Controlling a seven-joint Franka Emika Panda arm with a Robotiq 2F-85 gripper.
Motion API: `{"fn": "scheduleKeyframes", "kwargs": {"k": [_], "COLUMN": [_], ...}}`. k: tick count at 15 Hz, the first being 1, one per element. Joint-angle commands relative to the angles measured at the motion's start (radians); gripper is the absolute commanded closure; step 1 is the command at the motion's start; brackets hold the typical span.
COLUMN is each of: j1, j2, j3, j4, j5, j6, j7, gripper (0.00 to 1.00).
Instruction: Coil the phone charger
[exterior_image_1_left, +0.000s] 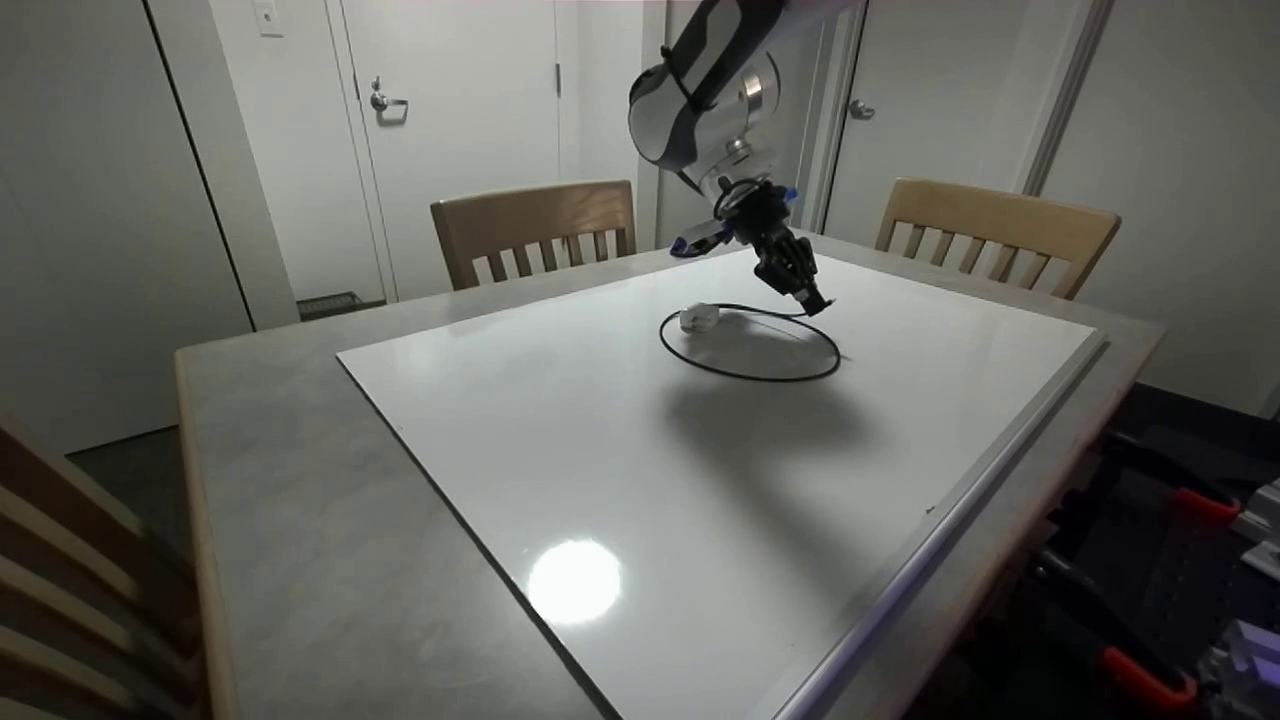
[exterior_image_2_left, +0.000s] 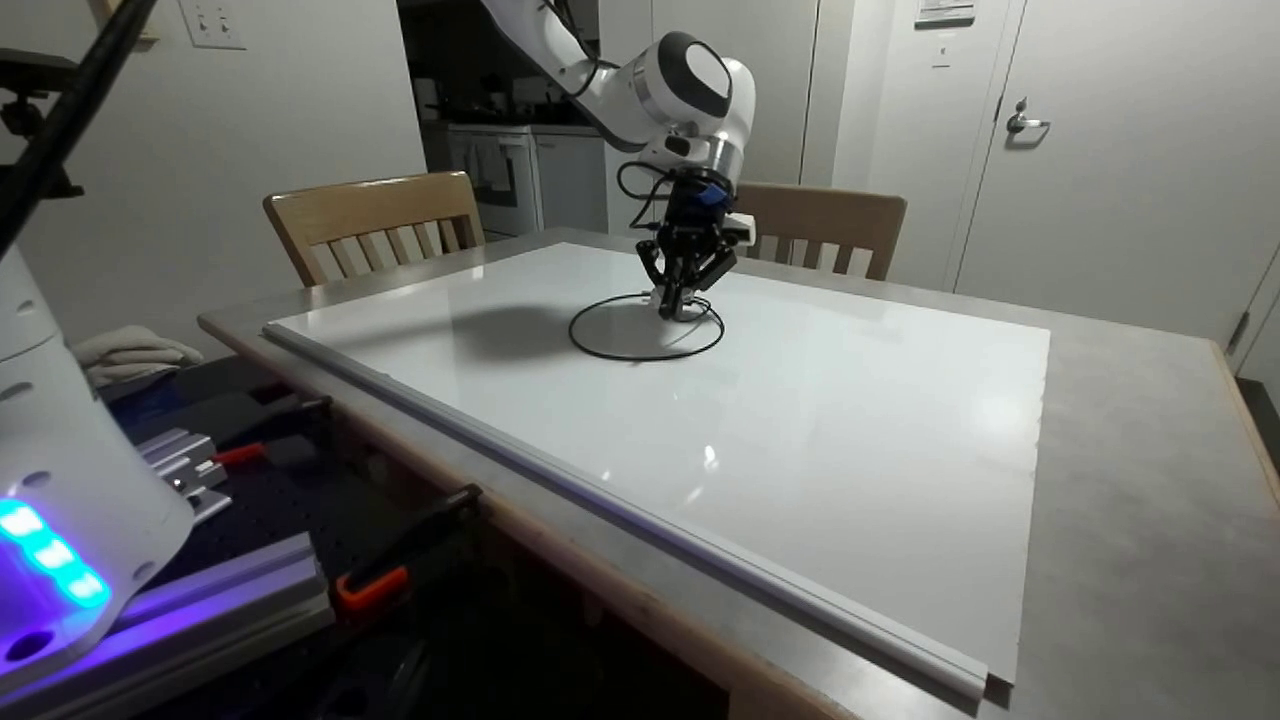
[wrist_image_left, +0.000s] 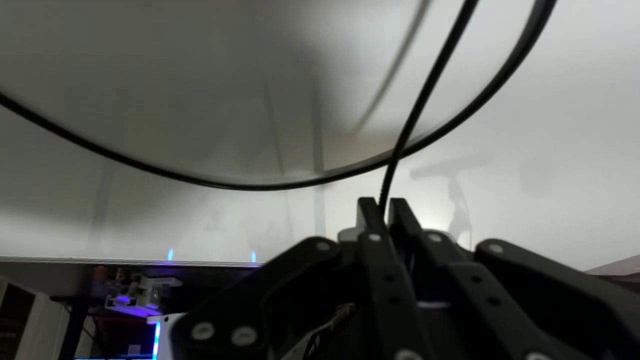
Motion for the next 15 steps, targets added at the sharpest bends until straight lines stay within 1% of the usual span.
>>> {"fn": "scheduleKeyframes", "kwargs": {"k": [1,4,5,7,9,11,13,14,15], "j1": [0.019,0.020,0.019,0.017,0.005,0.008,0.014,-0.069,-0.078], "j2": [0.044,0.059,0.063,0.062,0.046,0.029,0.011,-0.069,-0.084], "j3": [-0.057,-0.066,-0.066,-0.064,-0.044,-0.043,-0.049,0.084,0.101], "j4": [0.010,0.007,0.007,0.004,0.000,-0.013,-0.024,-0.029,-0.031], "j5": [0.070,0.081,0.083,0.081,0.062,0.059,0.054,-0.067,-0.097], "j6": [-0.040,-0.029,-0.028,-0.023,-0.009,0.013,0.027,0.059,0.069], "j7": [0.000,0.000,0.000,0.000,0.000,-0.021,-0.041,0.025,0.024], "gripper": [0.98,0.98,0.70,0.60,0.46,0.33,0.17,0.11,0.05]}}
